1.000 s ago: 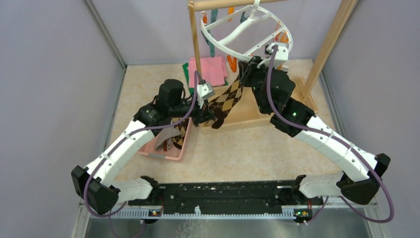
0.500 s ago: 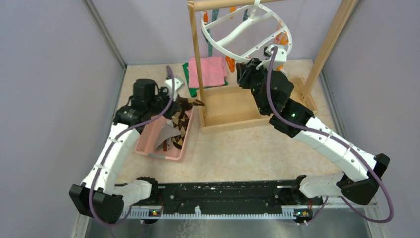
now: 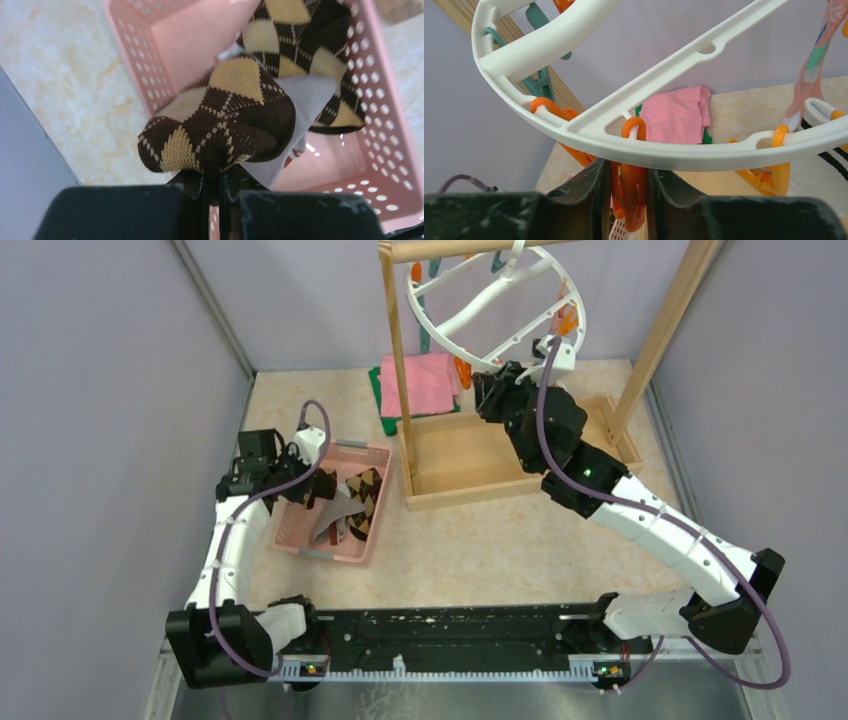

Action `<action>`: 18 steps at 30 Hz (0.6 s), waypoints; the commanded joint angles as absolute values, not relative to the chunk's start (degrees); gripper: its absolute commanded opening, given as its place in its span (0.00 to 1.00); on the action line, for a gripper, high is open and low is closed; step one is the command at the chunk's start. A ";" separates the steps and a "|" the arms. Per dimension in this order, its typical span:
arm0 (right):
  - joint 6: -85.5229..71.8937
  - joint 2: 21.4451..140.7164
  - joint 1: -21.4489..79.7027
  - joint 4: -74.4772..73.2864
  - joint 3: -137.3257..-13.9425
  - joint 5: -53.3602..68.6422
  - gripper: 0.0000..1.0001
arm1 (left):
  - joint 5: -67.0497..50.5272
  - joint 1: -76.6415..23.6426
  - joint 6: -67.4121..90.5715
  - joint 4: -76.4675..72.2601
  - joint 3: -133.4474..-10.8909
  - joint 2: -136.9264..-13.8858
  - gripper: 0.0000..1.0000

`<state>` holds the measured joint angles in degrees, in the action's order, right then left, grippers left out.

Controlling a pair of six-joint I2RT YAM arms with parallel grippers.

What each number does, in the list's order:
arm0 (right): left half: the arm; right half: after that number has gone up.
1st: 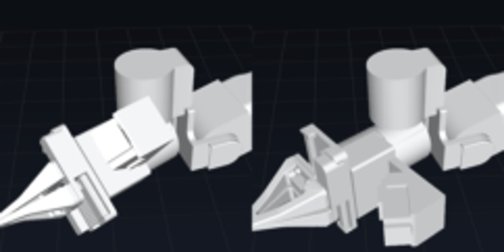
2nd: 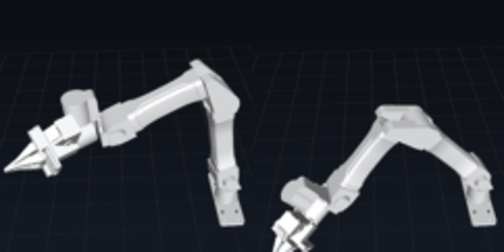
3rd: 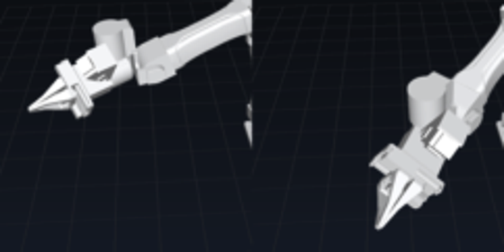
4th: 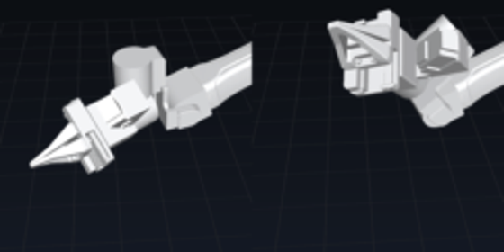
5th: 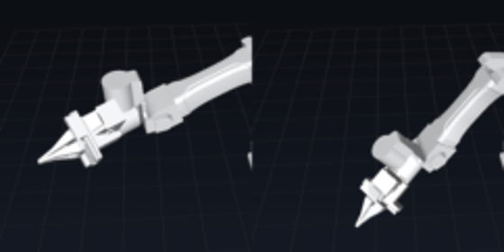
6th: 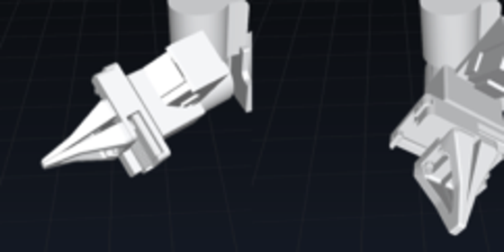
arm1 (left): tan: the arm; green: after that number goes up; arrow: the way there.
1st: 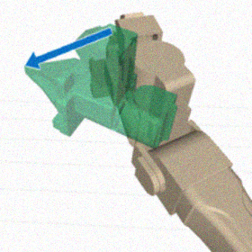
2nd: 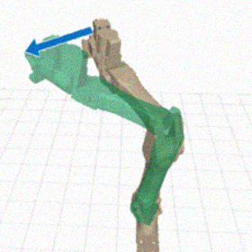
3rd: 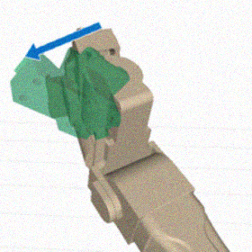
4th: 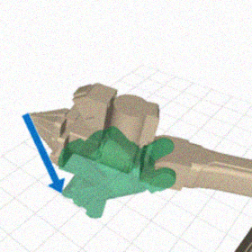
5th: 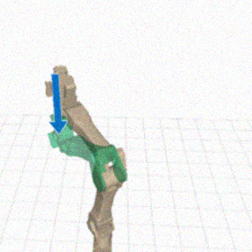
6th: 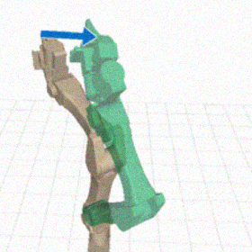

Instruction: Remove the socks clipped to the hanger

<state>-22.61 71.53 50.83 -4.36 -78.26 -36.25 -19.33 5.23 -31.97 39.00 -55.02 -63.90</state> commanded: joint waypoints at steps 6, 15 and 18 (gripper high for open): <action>-25.38 69.50 51.20 -9.51 -76.16 -32.01 0.65 | -18.60 5.98 -36.17 41.05 -51.71 -65.07 0.95; -31.91 59.34 51.14 -18.32 -65.89 -30.05 0.99 | -30.13 6.00 -28.45 51.97 -71.04 -70.98 0.99; -34.20 53.09 50.96 -22.08 -59.87 -33.06 0.99 | -33.73 6.04 -26.25 54.07 -75.62 -72.08 0.99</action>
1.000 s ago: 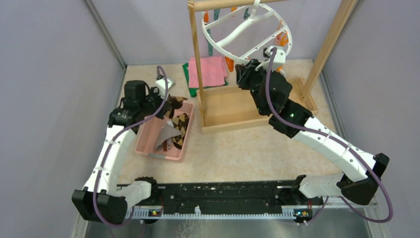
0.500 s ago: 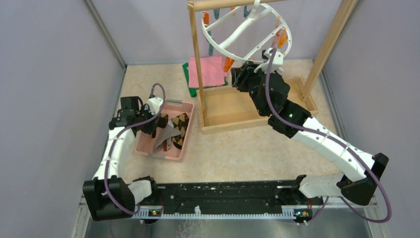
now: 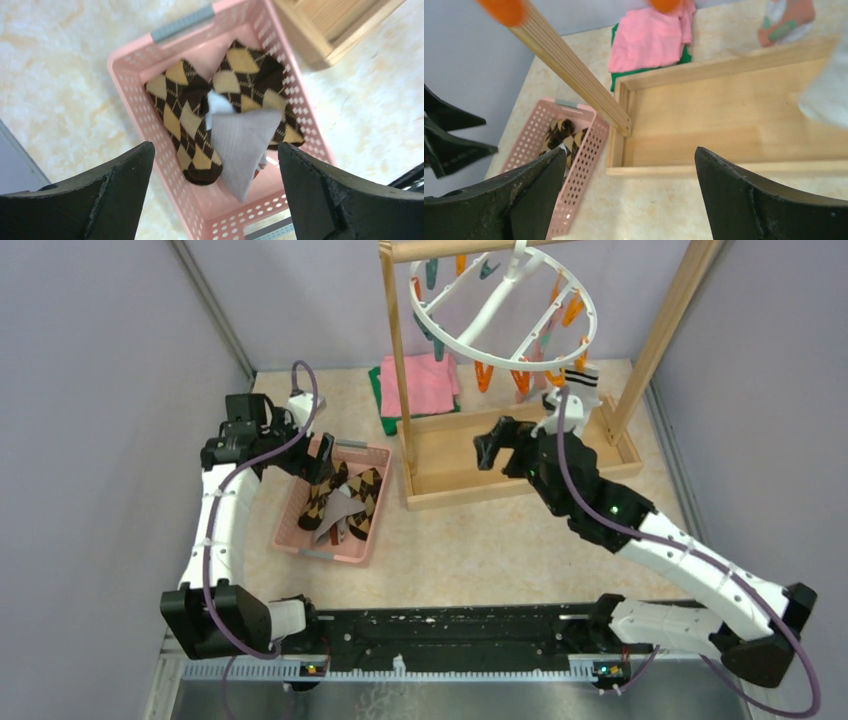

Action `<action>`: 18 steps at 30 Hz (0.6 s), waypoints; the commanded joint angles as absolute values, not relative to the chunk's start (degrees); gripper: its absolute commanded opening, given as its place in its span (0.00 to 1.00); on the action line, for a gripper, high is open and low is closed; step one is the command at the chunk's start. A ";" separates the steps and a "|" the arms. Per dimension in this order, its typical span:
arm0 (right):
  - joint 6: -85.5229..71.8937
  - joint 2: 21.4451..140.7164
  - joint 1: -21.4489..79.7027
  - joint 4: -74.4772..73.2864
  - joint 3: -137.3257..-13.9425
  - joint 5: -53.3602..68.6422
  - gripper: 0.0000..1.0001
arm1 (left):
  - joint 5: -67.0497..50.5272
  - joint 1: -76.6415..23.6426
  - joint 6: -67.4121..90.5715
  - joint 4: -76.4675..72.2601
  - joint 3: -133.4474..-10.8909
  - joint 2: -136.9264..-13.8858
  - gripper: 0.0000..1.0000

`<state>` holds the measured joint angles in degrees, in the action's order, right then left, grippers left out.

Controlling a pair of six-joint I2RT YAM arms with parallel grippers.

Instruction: Remove the socks clipped to the hanger

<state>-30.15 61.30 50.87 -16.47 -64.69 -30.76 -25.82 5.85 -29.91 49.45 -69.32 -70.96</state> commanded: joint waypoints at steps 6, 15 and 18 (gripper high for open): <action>-36.66 43.44 40.59 -27.57 -52.45 -35.45 0.99 | -39.78 6.00 -23.61 53.29 -79.56 -70.55 0.99; -23.59 49.56 20.94 -13.53 -51.43 -20.93 0.99 | -43.33 6.02 -22.90 55.53 -82.70 -69.68 0.99; -19.31 50.37 19.88 -1.41 -47.80 -15.88 0.98 | -43.77 6.01 -22.39 55.51 -82.89 -69.32 0.99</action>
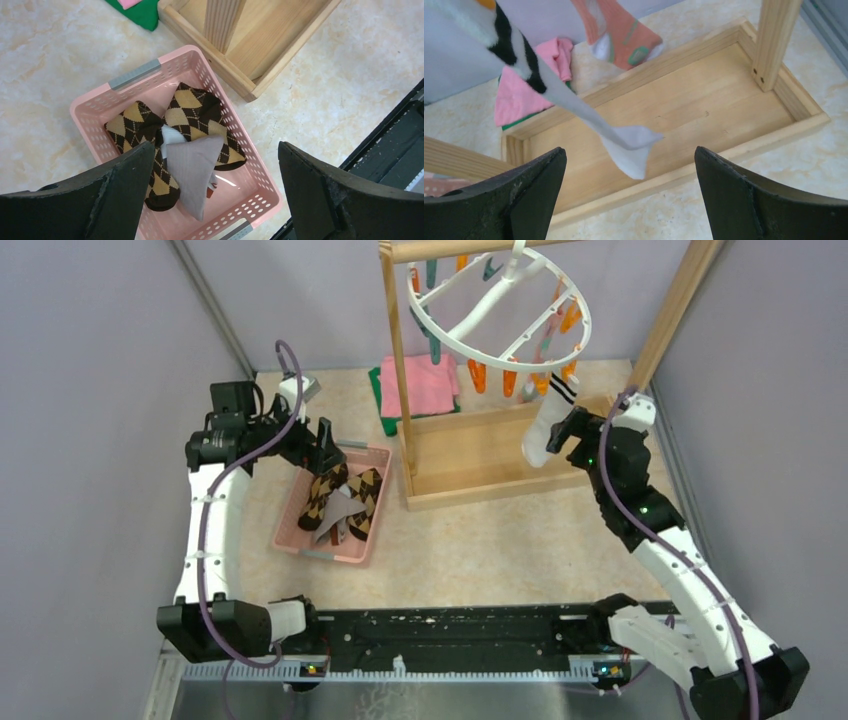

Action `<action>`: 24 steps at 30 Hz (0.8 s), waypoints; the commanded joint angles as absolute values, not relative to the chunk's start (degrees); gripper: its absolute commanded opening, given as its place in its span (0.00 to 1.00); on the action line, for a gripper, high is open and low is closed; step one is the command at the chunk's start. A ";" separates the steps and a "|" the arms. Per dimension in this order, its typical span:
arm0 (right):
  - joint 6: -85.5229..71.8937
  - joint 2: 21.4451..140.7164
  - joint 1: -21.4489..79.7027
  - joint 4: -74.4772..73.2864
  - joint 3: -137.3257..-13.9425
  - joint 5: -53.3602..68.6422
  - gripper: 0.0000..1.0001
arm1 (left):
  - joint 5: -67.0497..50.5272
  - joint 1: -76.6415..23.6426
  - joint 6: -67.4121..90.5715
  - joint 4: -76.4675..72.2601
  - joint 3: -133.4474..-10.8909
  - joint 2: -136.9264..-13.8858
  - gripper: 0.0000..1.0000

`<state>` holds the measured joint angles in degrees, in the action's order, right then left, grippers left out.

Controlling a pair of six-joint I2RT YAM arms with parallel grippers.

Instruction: Remove the socks clipped to the hanger

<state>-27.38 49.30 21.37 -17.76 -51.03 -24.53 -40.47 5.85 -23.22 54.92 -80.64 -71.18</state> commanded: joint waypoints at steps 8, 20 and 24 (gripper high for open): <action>-15.04 55.66 18.81 11.83 -47.72 -8.84 0.43 | -45.46 6.00 -22.73 57.71 -84.81 -68.13 0.99; -22.48 49.19 28.78 7.54 -44.51 -6.78 0.03 | -49.61 5.91 -25.28 57.92 -84.16 -65.61 0.99; -23.48 49.91 37.49 6.85 -45.73 -11.61 0.03 | -52.56 5.83 -26.68 58.03 -84.28 -64.68 0.99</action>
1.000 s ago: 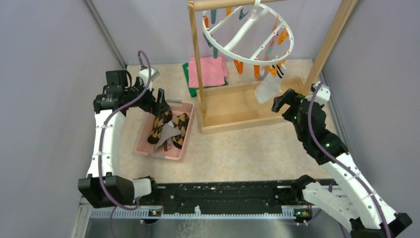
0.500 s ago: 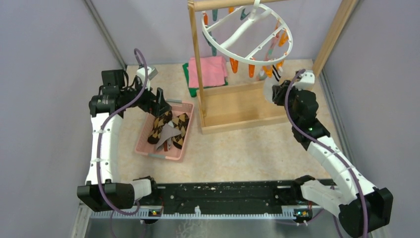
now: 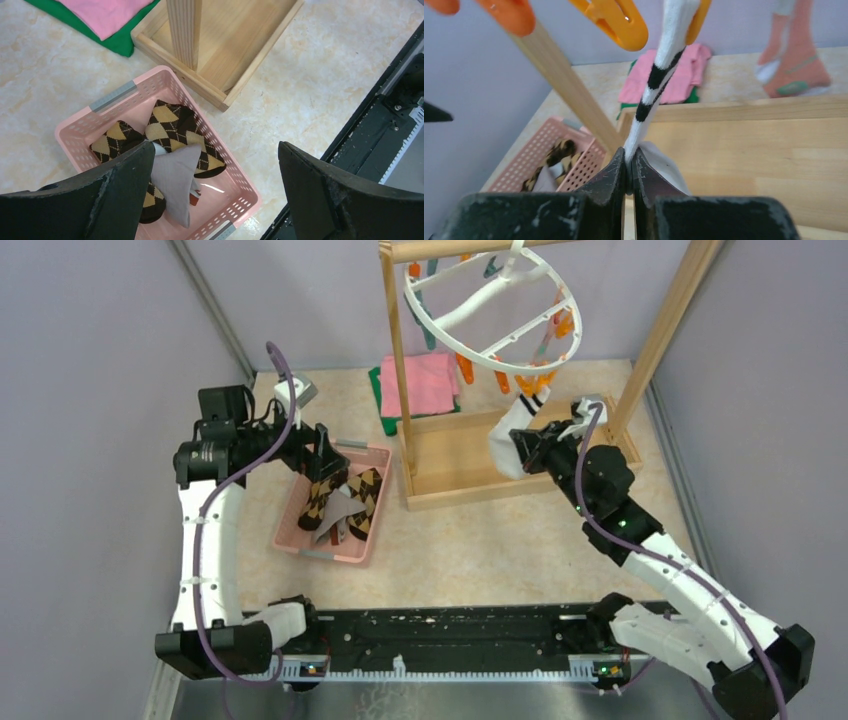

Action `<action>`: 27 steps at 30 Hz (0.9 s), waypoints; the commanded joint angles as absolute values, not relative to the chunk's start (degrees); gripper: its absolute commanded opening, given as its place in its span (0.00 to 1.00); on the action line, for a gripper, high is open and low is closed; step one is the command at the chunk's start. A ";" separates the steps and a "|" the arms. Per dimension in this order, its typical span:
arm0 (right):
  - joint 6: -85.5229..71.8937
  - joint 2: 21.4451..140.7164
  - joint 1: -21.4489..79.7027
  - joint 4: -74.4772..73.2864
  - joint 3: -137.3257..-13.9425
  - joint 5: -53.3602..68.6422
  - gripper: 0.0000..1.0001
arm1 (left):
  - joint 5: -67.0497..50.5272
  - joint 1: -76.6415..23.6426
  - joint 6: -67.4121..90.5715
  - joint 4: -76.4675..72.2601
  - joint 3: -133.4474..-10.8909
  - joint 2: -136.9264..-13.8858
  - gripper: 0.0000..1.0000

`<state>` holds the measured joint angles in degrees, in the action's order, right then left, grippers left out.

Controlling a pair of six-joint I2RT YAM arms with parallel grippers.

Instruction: Remove the socks clipped to the hanger

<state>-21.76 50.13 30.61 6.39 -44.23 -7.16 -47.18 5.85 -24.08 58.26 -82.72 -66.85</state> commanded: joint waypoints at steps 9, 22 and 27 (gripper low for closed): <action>-26.99 59.38 49.84 11.64 -52.37 -15.78 0.03 | -57.17 1.58 -27.26 57.84 -87.03 -64.71 0.99; -30.16 70.55 54.50 12.95 -68.11 -20.47 0.04 | -48.41 -20.69 -20.47 47.29 -93.70 -73.72 0.99; -31.96 74.52 56.29 5.70 -75.53 -18.34 0.04 | -46.68 -24.33 -19.50 42.64 -93.66 -75.72 0.99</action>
